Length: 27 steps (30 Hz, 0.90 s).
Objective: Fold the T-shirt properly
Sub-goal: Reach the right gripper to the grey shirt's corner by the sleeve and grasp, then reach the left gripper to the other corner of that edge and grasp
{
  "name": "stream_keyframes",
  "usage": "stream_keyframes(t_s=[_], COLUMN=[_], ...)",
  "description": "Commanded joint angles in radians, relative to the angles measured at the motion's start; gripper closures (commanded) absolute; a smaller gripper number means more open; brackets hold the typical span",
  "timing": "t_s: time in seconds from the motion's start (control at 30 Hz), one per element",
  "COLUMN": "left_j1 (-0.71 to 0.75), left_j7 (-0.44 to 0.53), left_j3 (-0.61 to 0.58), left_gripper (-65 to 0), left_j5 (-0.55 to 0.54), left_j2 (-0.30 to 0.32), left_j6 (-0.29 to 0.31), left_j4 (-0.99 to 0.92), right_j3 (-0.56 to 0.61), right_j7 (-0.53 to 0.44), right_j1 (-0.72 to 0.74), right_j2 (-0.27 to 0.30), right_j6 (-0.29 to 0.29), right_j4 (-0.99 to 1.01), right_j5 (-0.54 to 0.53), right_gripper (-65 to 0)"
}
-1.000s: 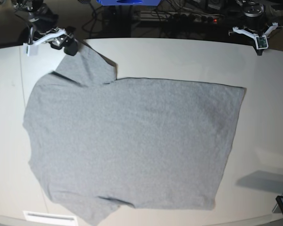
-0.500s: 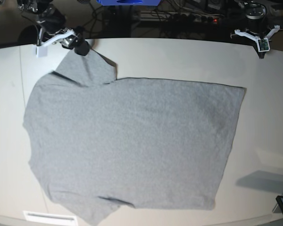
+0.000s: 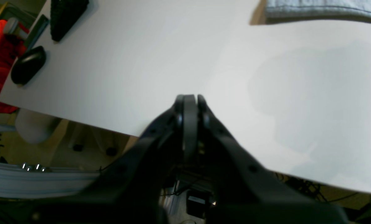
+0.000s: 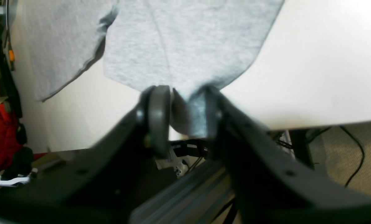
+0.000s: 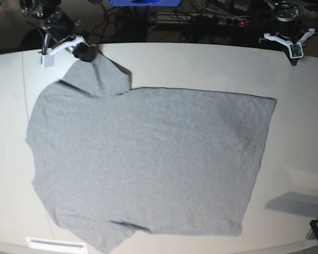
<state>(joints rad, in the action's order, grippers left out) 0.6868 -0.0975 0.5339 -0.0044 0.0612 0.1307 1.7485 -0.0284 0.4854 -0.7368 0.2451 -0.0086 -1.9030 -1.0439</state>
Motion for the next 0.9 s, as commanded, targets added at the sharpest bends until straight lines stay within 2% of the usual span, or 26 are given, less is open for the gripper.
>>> stream_keyframes(t_s=[0.0, 0.07, 0.17, 0.5, 0.57, 0.63, 0.7, 0.77, 0.87], left_j1=[0.009, 0.003, -0.023, -0.163, -0.187, -0.198, -0.204, -0.204, -0.201], left_j7=[0.023, 0.022, 0.015, -0.201, -0.252, -0.330, -0.433, -0.496, -0.512], left_j3=[0.007, 0.007, 0.007, 0.007, 0.007, 0.005, 0.005, 0.005, 0.005], left_gripper=[0.0, -0.3, -1.0, -21.8, -25.7, -30.4, -33.8, -36.1, -39.5], left_j5=[-0.004, -0.004, -0.004, -0.019, -0.092, -0.199, -0.352, -0.510, -0.719], left_j2=[0.012, 0.012, 0.012, 0.032, 0.038, 0.079, 0.128, 0.187, 0.249], left_j6=[-0.013, -0.013, -0.013, -0.013, -0.012, -0.012, -0.012, -0.012, -0.012], left_j4=[0.018, 0.015, 0.008, 0.024, 0.026, 0.040, 0.051, 0.046, 0.020], right_j3=[-0.003, -0.003, -0.003, -0.003, -0.003, -0.003, -0.003, -0.003, -0.003], right_j7=[-0.011, -0.011, -0.011, -0.011, -0.011, -0.011, -0.011, -0.003, 0.035], right_j1=[-0.005, -0.005, -0.004, -0.004, -0.004, -0.004, -0.004, -0.004, 0.020], right_j2=[0.006, 0.006, 0.007, 0.012, 0.012, 0.012, 0.012, 0.012, 0.012], right_j6=[0.012, 0.012, 0.012, 0.012, 0.012, 0.012, 0.012, 0.012, 0.012], right_j4=[-0.011, -0.011, -0.011, -0.011, -0.011, -0.011, -0.010, -0.005, 0.010], right_j5=[-0.009, -0.009, -0.009, -0.009, -0.009, -0.009, -0.009, -0.009, -0.009], right_gripper=[-8.3, -2.3, -0.7, -0.7, -0.7, -0.7, -0.7, -0.7, -0.7])
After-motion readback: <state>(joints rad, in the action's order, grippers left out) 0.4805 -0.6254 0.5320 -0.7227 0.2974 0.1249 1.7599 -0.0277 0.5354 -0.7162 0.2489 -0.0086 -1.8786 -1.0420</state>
